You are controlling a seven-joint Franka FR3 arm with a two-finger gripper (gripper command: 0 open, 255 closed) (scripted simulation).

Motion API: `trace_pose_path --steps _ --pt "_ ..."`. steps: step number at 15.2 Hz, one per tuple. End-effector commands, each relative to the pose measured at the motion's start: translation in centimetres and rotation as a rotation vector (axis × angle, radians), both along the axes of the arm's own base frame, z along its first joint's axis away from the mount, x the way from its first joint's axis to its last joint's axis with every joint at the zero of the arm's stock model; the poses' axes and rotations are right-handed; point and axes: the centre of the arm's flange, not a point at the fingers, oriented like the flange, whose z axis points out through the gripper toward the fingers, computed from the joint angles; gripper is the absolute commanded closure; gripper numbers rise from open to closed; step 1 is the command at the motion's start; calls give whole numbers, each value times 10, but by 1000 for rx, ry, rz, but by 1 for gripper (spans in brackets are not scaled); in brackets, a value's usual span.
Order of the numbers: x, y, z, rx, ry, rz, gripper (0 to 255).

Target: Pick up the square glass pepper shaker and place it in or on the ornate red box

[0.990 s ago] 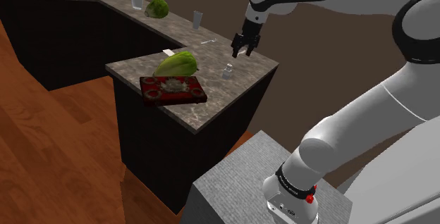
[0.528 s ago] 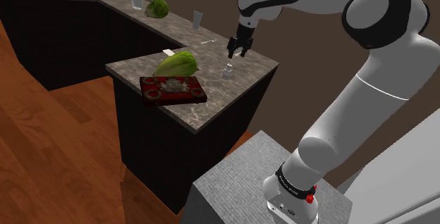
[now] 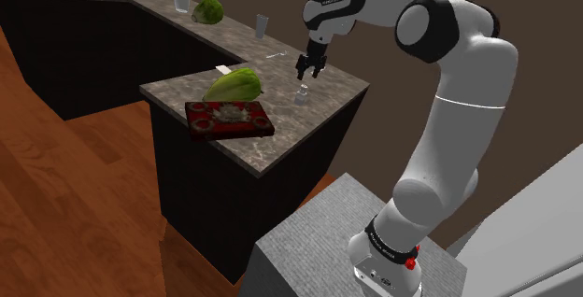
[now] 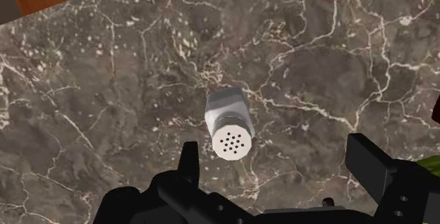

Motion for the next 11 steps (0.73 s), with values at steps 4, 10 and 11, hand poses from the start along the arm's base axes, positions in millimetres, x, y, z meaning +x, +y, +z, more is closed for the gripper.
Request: trace_pose_path --steps 4,10,11 --pt "27 -24 -30 3 6 5 0" --pt "27 -24 -59 3 6 5 0" --pt "27 -24 -59 3 6 5 0"
